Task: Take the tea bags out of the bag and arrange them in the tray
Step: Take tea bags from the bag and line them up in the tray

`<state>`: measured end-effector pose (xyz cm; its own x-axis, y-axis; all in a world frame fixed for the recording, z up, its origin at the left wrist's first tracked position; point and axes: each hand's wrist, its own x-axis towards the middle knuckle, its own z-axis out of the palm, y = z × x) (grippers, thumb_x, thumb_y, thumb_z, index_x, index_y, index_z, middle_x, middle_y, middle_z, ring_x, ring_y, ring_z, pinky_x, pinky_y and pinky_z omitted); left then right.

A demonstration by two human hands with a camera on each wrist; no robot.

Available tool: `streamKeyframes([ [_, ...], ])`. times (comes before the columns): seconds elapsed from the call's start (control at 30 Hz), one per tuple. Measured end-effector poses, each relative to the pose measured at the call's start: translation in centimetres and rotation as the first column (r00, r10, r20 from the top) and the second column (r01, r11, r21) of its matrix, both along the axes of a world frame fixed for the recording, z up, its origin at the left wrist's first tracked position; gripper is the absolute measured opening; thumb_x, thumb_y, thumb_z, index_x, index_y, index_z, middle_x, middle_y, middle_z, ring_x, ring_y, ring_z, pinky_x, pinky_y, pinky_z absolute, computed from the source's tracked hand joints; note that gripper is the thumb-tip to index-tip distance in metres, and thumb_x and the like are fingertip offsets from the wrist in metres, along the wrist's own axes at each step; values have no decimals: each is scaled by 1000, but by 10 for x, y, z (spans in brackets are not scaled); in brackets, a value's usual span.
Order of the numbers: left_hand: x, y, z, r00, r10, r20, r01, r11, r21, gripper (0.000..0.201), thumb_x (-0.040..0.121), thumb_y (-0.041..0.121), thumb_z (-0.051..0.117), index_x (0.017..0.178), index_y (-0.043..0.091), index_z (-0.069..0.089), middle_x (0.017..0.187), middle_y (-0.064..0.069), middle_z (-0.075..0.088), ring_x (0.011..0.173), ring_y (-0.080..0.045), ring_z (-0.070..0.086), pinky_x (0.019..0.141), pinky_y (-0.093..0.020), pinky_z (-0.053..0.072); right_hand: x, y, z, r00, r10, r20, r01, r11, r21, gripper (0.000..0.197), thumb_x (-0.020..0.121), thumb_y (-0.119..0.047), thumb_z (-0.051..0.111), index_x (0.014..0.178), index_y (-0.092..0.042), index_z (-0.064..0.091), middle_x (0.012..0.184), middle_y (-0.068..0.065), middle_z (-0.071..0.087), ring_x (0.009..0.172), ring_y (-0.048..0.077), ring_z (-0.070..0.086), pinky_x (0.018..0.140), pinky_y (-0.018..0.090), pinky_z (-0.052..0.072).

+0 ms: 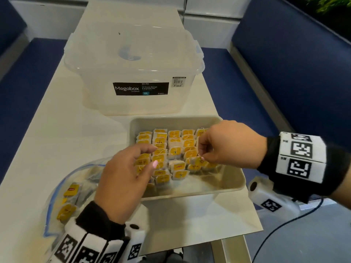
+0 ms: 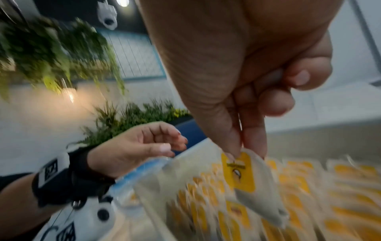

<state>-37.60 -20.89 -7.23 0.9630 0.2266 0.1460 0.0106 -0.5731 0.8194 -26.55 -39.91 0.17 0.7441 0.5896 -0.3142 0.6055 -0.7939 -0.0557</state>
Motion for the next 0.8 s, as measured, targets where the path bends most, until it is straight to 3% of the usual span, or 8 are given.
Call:
streamKeyframes([
  [0.1, -10, 10, -2, 999, 37, -35, -36, 999, 39, 27, 83, 22, 67, 97, 42, 57, 100, 28, 58, 95, 11, 52, 77, -4, 34, 2, 2, -15, 998, 55, -42, -59, 994, -92, 10, 82, -27, 58, 85, -27, 68, 81, -9, 67, 68, 11, 53, 49, 17, 34],
  [0.2, -16, 16, -7, 996, 79, -33, -77, 996, 45, 25, 82, 23, 68, 98, 40, 59, 97, 31, 57, 94, 24, 47, 77, 4, 32, 5, 6, -28, 994, 67, -83, -76, 990, -116, 11, 81, -24, 58, 84, -25, 69, 82, -6, 67, 74, 14, 59, 47, 16, 31],
  [0.27, -19, 19, -9, 994, 105, -30, -105, 994, 21, 24, 82, 23, 68, 97, 40, 59, 98, 30, 59, 95, 23, 47, 78, 3, 33, 7, 7, -35, 992, 50, -116, -64, 991, -117, 9, 81, -23, 59, 81, -25, 68, 81, -6, 67, 73, 15, 58, 47, 17, 29],
  [0.43, -25, 23, -9, 989, 140, -40, -140, 990, -11, 20, 83, 30, 65, 93, 45, 57, 99, 31, 58, 98, 17, 49, 79, -7, 35, 14, 14, -51, 986, 15, -167, -38, 990, -138, 9, 80, -23, 61, 77, -23, 69, 78, -3, 67, 72, 17, 60, 60, 23, 45],
  [0.63, -28, 23, -6, 987, 156, -45, -156, 988, -1, 23, 82, 30, 65, 88, 49, 54, 92, 36, 55, 94, 23, 47, 73, 0, 34, 17, 17, -58, 984, -3, -178, -26, 986, -163, 11, 81, -24, 61, 78, -21, 71, 79, 0, 68, 74, 18, 62, 66, 26, 52],
  [0.7, -28, 24, -6, 987, 156, -40, -156, 988, -2, 23, 82, 30, 66, 88, 49, 54, 92, 36, 56, 94, 21, 48, 73, 0, 35, 17, 16, -58, 984, -4, -179, -26, 986, -167, 11, 81, -23, 61, 79, -21, 71, 80, 0, 68, 75, 18, 62, 70, 28, 55],
  [0.8, -29, 27, -6, 986, 162, -27, -162, 987, 8, 25, 82, 25, 66, 90, 46, 56, 94, 33, 59, 95, 12, 53, 75, -5, 37, 17, 15, -56, 983, 5, -185, -38, 983, -177, 8, 80, -27, 64, 82, -23, 72, 81, -3, 67, 76, 15, 61, 65, 23, 50],
])
